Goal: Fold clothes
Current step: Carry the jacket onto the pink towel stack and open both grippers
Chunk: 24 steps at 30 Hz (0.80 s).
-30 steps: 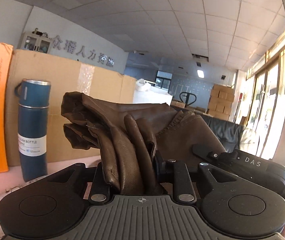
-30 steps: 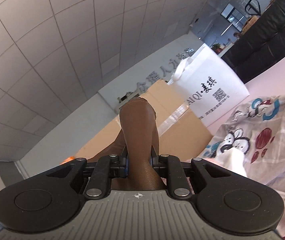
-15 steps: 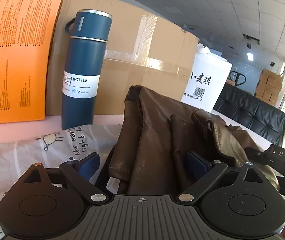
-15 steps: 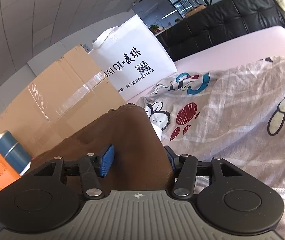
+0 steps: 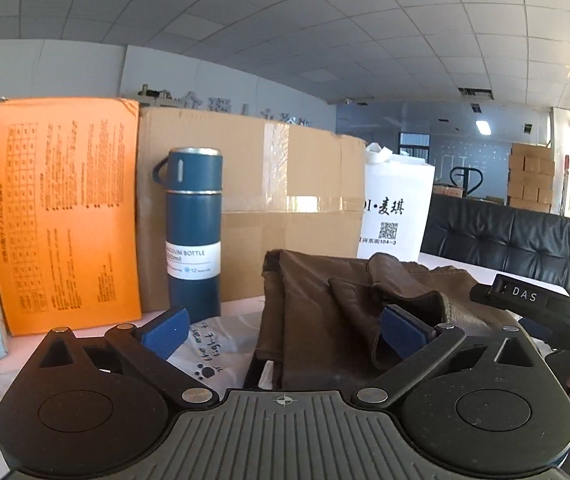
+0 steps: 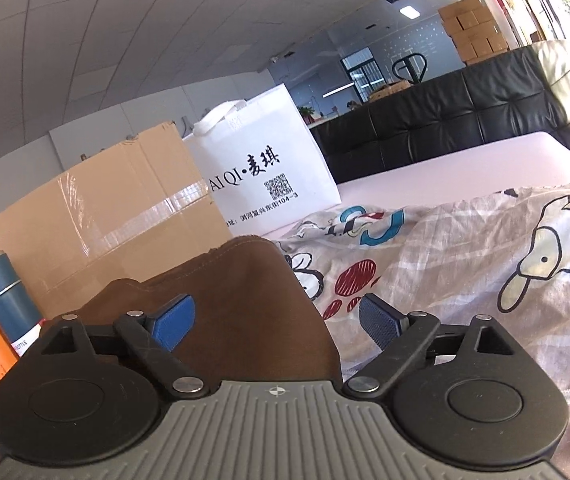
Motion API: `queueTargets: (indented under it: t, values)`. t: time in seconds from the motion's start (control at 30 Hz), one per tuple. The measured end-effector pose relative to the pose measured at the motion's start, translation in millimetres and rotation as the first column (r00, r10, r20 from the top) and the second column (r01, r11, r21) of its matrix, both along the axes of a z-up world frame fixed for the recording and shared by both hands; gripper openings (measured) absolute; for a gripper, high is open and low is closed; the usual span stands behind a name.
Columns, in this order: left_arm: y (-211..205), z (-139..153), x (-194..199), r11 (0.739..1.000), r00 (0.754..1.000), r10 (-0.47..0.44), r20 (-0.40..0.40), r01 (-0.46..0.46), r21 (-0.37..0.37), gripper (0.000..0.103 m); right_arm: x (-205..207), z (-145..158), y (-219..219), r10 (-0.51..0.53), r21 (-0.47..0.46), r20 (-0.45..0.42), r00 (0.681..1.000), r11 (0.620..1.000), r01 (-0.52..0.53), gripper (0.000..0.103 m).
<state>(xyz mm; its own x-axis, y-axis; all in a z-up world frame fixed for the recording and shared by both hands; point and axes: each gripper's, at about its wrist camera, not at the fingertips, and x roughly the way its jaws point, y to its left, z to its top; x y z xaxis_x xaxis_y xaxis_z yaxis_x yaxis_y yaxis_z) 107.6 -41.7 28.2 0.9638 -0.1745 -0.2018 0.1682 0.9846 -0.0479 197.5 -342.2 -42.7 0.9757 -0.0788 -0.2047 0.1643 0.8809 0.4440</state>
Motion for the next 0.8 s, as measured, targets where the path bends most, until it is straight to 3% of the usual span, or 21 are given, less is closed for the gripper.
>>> queueTargets:
  t: [0.17, 0.3, 0.47, 0.6, 0.8]
  values:
    - [20, 14, -37, 1.0, 0.997, 0.029, 0.065, -0.029, 0.004, 0.103, -39, 20, 19, -0.025, -0.07, 0.095, 0.995, 0.997, 0.032, 0.102]
    - [31, 25, -67, 1.0, 0.992, 0.027, 0.122, -0.026, -0.01, 0.103, -75, 37, 39, -0.024, -0.1, 0.113, 0.993, 0.994, 0.035, 0.103]
    - [42, 33, -97, 1.0, 0.984, 0.006, 0.175, -0.005, -0.01, 0.103, -121, 54, 67, 0.083, -0.118, 0.12, 0.989, 0.991, -0.069, 0.103]
    - [47, 21, -109, 1.0, 0.98, -0.01, 0.201, 0.014, -0.015, 0.103, -154, 61, 89, 0.146, -0.149, 0.121, 0.982, 0.98, -0.128, 0.103]
    - [58, -1, -117, 0.997, 0.979, -0.025, 0.2, 0.039, -0.067, 0.103, -188, 61, 122, 0.102, -0.244, 0.113, 0.988, 0.967, -0.072, 0.103]
